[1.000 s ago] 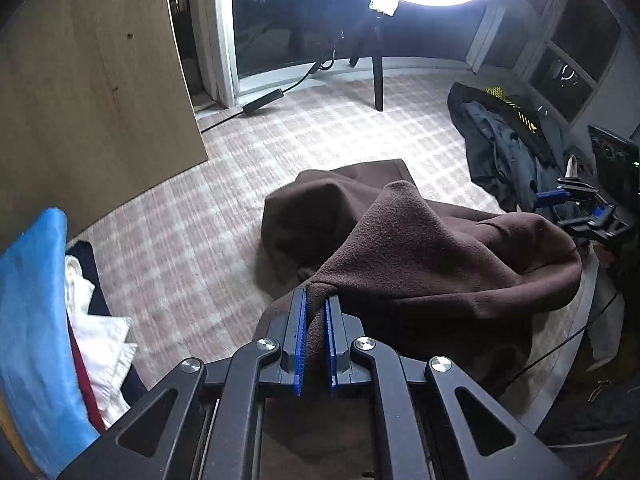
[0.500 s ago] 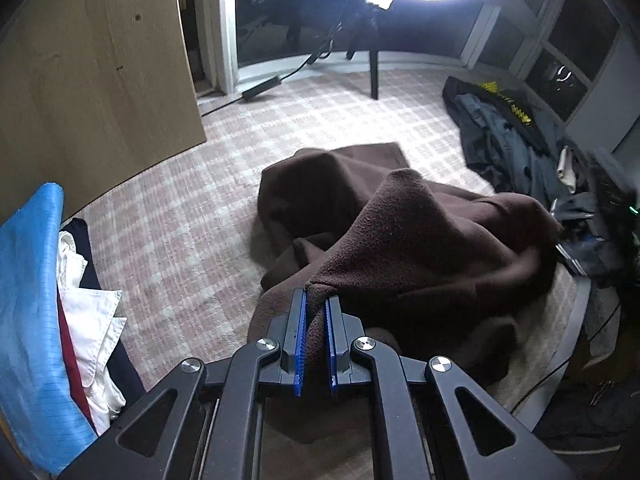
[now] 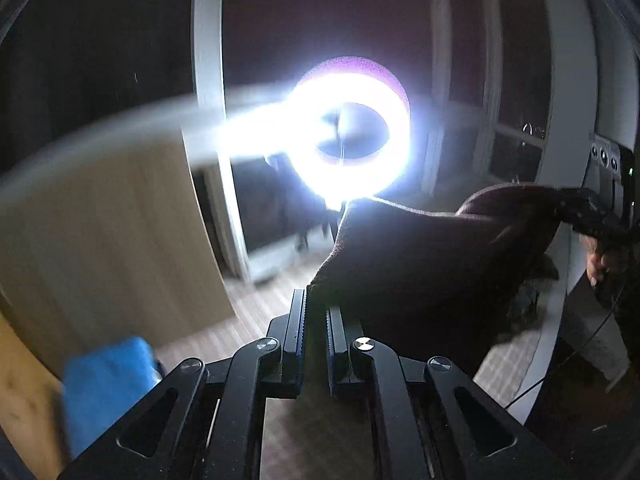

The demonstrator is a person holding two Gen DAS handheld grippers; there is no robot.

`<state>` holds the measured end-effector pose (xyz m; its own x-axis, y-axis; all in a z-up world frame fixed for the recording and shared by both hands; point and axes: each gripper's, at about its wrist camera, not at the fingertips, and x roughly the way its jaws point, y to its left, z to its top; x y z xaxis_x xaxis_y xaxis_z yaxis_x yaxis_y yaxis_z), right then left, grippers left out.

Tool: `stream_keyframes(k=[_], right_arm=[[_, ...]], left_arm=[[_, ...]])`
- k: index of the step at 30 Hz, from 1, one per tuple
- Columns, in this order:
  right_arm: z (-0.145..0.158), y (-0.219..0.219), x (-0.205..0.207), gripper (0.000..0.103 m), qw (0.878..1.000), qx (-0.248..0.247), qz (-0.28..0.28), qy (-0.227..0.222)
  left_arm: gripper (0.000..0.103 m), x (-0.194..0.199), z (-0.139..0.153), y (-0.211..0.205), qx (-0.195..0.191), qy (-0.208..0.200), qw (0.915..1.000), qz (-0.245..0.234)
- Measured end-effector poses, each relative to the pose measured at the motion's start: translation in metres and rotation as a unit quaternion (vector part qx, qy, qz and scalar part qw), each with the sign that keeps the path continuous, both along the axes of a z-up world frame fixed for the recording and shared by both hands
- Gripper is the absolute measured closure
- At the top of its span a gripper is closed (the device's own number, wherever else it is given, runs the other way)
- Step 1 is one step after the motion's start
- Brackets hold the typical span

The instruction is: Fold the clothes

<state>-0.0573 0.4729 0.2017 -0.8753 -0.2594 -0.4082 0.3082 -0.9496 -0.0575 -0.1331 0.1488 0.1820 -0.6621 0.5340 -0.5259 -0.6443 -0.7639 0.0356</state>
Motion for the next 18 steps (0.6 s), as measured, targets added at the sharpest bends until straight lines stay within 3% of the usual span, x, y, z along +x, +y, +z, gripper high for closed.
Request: stream_keyframes(k=[3, 8, 13, 18], right_arm=[[0.05, -0.002, 0.041, 0.099, 0.998, -0.005, 0.009, 0.054], [0.105, -0.016, 0.102, 0.099, 0.993, 0.021, 0.012, 0.116], [0.132, -0.028, 0.138, 0.099, 0.987, 0.044, 0.004, 0.153], [0.132, -0.042, 0.124, 0.099, 0.986, 0.063, -0.012, 0.154]], left_arm=[[0.096, 0.048, 0.046, -0.002, -0.015, 0.059, 0.998, 0.018], [0.096, 0.117, 0.103, -0.009, -0.015, 0.109, 0.9927, 0.049], [0.095, 0.166, 0.143, -0.022, -0.013, 0.156, 0.9855, 0.064], [0.095, 0.16, 0.155, -0.035, -0.022, 0.165, 0.9839, 0.066]])
